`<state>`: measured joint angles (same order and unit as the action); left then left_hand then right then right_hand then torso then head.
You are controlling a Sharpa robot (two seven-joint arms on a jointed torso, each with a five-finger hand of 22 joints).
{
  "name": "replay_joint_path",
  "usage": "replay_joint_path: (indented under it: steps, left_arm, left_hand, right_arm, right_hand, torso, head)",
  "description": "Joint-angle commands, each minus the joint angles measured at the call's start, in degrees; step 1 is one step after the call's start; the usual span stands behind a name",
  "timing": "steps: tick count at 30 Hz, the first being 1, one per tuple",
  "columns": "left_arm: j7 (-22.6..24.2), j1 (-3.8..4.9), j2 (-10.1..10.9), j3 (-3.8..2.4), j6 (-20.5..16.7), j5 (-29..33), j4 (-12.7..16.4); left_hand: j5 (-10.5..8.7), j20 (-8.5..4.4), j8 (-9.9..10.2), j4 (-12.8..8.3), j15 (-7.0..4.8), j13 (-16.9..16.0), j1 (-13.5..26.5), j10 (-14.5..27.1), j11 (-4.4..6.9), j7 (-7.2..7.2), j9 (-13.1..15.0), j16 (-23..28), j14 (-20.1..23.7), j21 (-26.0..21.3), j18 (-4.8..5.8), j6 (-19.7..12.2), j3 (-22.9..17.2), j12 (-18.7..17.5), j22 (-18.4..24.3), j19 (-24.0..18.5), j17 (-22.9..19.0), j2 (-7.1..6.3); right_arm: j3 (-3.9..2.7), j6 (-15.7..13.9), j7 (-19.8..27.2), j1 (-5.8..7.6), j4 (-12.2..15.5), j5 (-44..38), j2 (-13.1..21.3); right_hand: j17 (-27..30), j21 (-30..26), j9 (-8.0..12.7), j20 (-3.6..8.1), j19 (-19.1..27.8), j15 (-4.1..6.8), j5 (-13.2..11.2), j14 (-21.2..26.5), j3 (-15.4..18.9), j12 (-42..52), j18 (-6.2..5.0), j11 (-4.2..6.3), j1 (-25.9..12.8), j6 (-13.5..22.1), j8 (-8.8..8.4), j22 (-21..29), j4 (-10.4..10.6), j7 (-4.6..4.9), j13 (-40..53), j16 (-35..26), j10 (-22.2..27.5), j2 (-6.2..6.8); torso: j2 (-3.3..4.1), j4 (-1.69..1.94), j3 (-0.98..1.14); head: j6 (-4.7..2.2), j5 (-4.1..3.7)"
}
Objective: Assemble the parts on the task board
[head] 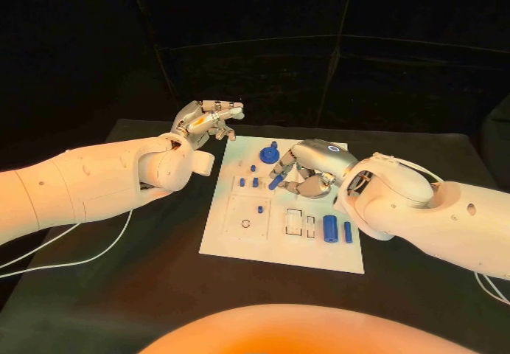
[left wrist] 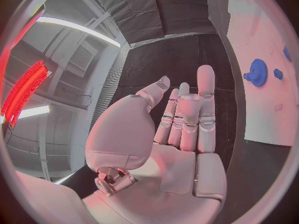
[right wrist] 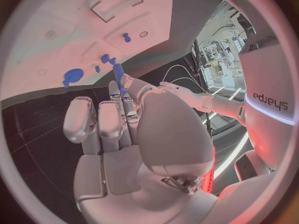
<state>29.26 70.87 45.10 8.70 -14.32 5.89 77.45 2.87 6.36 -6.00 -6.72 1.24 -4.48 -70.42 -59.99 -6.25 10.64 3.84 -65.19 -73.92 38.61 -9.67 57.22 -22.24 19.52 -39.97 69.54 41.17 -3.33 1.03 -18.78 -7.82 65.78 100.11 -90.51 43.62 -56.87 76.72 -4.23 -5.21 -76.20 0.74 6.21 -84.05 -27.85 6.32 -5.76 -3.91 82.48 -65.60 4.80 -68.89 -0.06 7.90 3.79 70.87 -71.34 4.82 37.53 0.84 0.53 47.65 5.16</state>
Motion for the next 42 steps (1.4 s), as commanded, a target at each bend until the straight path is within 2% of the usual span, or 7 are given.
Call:
replay_joint_path:
  steps: [1, 4, 7, 11, 17, 30, 42]
  left_arm:
    - [0.2, 0.10, -0.2, -0.05, 0.7, 0.1, 0.0]
    - [0.2, 0.10, -0.3, -0.05, 0.7, 0.2, -0.2]
    - [0.3, 0.10, -0.4, -0.05, 0.7, 0.3, -0.2]
    - [0.3, 0.10, -0.5, -0.05, 0.7, 0.3, -0.2]
    - [0.3, 0.11, -0.6, -0.05, 0.8, 0.4, -0.3]
    - [0.1, 0.11, -0.8, -0.05, 1.0, 0.4, -0.5]
    - [0.0, 0.11, -0.8, -0.05, 1.1, 0.4, -0.5]
  left_hand:
    - [-0.07, 0.47, -0.1, 0.0, 0.00, -0.1, -0.5, 0.3, 0.05, -0.08, 0.0, 0.2, 0.5, -0.2, -0.72, -0.3, 0.5, 0.2, 0.1, 0.0, -0.1, 0.18]
    - [-0.07, 0.47, -0.1, 0.0, 0.00, -0.1, -0.5, 0.3, 0.05, -0.08, 0.0, 0.2, 0.5, -0.2, -0.72, -0.3, 0.5, 0.2, 0.1, 0.0, -0.1, 0.18]
    - [-0.07, 0.47, -0.1, 0.0, 0.00, -0.1, -0.5, 0.3, 0.05, -0.08, 0.0, 0.2, 0.5, -0.2, -0.72, -0.3, 0.5, 0.2, 0.1, 0.0, -0.1, 0.18]
    - [-0.07, 0.47, -0.1, 0.0, 0.00, -0.1, -0.5, 0.3, 0.05, -0.08, 0.0, 0.2, 0.5, -0.2, -0.72, -0.3, 0.5, 0.2, 0.1, 0.0, -0.1, 0.18]
    - [-0.07, 0.47, -0.1, 0.0, 0.00, -0.1, -0.5, 0.3, 0.05, -0.08, 0.0, 0.2, 0.5, -0.2, -0.72, -0.3, 0.5, 0.2, 0.1, 0.0, -0.1, 0.18]
    - [-0.07, 0.47, -0.1, 0.0, 0.00, -0.1, -0.5, 0.3, 0.05, -0.08, 0.0, 0.2, 0.5, -0.2, -0.72, -0.3, 0.5, 0.2, 0.1, 0.0, -0.1, 0.18]
    - [-0.07, 0.47, -0.1, 0.0, 0.00, -0.1, -0.5, 0.3, 0.05, -0.08, 0.0, 0.2, 0.5, -0.2, -0.72, -0.3, 0.5, 0.2, 0.1, 0.0, -0.1, 0.18]
  right_arm:
    - [0.01, 0.7, 2.5, -0.08, -0.7, 1.9, -1.8]
    - [0.08, 2.4, 3.2, -0.90, -2.3, 1.6, -4.9]
    - [0.14, 3.8, 3.5, -1.66, -3.7, 0.9, -7.0]
    - [0.26, 5.4, 3.6, -2.54, -5.1, 0.0, -8.8]
    - [0.53, 8.4, 2.5, -3.69, -6.9, -2.2, -11.1]
    - [1.80, 11.5, 0.0, -4.17, -8.6, -6.1, -12.7]
    - [2.04, 11.9, -1.3, -4.35, -9.1, -7.6, -13.2]
  right_hand:
    - [0.0, 0.4, 0.0, -0.16, -0.1, 0.07, 0.3, -1.0, -0.5, -0.3, 0.80, 0.04, -0.4, -0.3, -0.23, -0.1, 0.0, 0.17, 0.0, 0.3, -0.5, 0.12]
    - [0.1, 0.4, 0.0, -0.18, -0.1, 0.04, 0.4, -1.0, -0.6, -0.4, 0.80, -0.01, -0.6, -0.2, -0.31, -0.1, -0.1, 0.22, 0.0, 0.3, -0.4, 0.21]
    - [0.0, 0.4, 0.0, -0.19, -0.1, 0.03, 0.5, -1.0, -0.6, -0.5, 0.79, -0.03, -0.7, -0.2, -0.36, -0.1, -0.1, 0.24, 0.0, 0.3, -0.4, 0.29]
    - [0.1, 0.3, 0.0, -0.20, 0.0, 0.00, 0.5, -1.0, -0.6, -0.6, 0.77, -0.06, -0.7, -0.1, -0.41, 0.0, -0.1, 0.27, 0.0, 0.3, -0.3, 0.35]
    - [0.1, 0.3, 0.0, -0.23, 0.1, -0.04, 0.4, -1.0, -0.7, -0.7, 0.77, -0.11, -0.9, -0.1, -0.48, 0.0, -0.2, 0.31, 0.0, 0.3, -0.3, 0.35]
    - [0.2, 0.4, 0.0, -0.27, 0.0, -0.08, 0.3, -0.9, -0.7, -0.9, 0.79, -0.14, -1.1, 0.0, -0.55, -0.1, -0.2, 0.35, 0.0, 0.3, -0.2, 0.35]
    - [0.3, 0.3, 0.1, -0.28, 0.1, -0.08, 0.3, -0.9, -0.7, -0.9, 0.77, -0.15, -1.1, 0.0, -0.56, 0.0, -0.2, 0.35, 0.0, 0.2, -0.2, 0.32]
  torso:
    - [0.09, 0.12, -0.07]
    - [0.11, -0.03, 0.01]
    - [0.11, 0.01, 0.03]
    - [0.11, 0.06, -0.04]
    - [0.07, -0.01, 0.06]
    - [0.11, -0.06, 0.10]
    - [0.04, -0.07, 0.08]
  head:
    - [0.23, 0.14]
    - [0.39, 0.55]
    - [0.55, 0.74]
    - [0.74, 1.05]
    - [1.08, 1.48]
    - [1.55, 2.11]
    - [1.80, 2.25]
